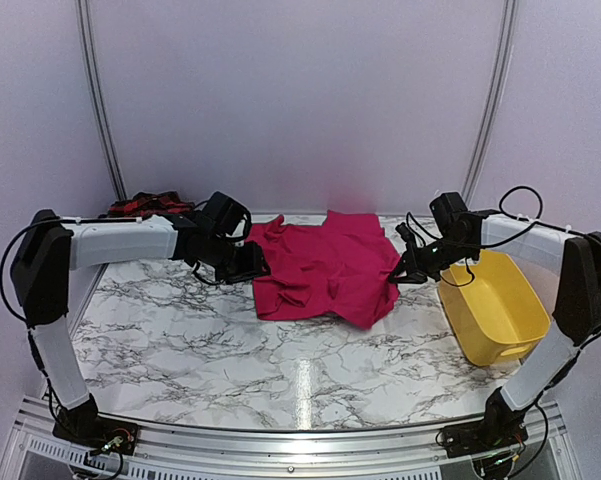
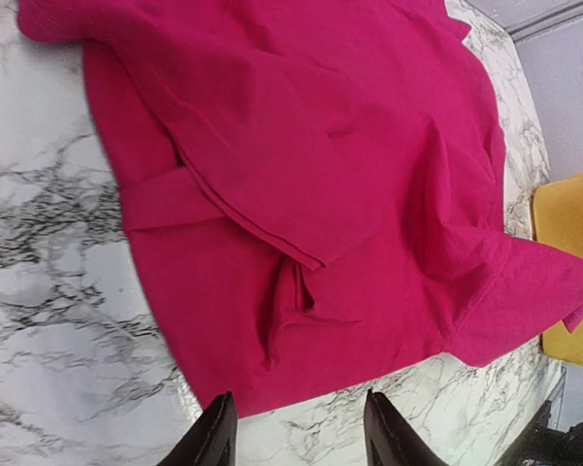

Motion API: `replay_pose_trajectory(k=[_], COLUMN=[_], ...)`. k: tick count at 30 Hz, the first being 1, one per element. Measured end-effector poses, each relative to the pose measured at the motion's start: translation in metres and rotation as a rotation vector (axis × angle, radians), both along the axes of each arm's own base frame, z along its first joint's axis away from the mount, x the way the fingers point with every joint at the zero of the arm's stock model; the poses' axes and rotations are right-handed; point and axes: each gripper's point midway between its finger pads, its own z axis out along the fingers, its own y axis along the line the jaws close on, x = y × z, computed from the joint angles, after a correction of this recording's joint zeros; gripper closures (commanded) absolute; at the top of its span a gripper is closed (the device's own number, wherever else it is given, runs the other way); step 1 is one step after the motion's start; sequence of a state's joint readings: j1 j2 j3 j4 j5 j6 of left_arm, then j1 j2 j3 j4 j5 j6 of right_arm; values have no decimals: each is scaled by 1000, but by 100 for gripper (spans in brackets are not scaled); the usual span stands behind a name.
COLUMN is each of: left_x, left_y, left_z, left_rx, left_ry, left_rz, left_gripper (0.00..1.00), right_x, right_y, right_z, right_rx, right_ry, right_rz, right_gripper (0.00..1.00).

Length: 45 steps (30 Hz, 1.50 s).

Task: Fold and stack the mixed laundry pile
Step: Flatten out the crumpled T-shirt at the center of the board.

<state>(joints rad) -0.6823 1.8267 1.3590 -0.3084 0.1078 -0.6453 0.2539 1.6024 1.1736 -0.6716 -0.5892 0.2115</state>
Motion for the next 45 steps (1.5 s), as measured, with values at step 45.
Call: replay_pose_trajectory(k=[45], left_x=[96], left_y=[-86], left_z=[-66], left_rx=[-239], left_ry=[91], left_rz=[44], left_gripper=[41], right_x=[6], right_y=[-24], right_z=[10], right_rx=[-32], right_ry=[-39], right_rz=[-51], right_gripper=[100])
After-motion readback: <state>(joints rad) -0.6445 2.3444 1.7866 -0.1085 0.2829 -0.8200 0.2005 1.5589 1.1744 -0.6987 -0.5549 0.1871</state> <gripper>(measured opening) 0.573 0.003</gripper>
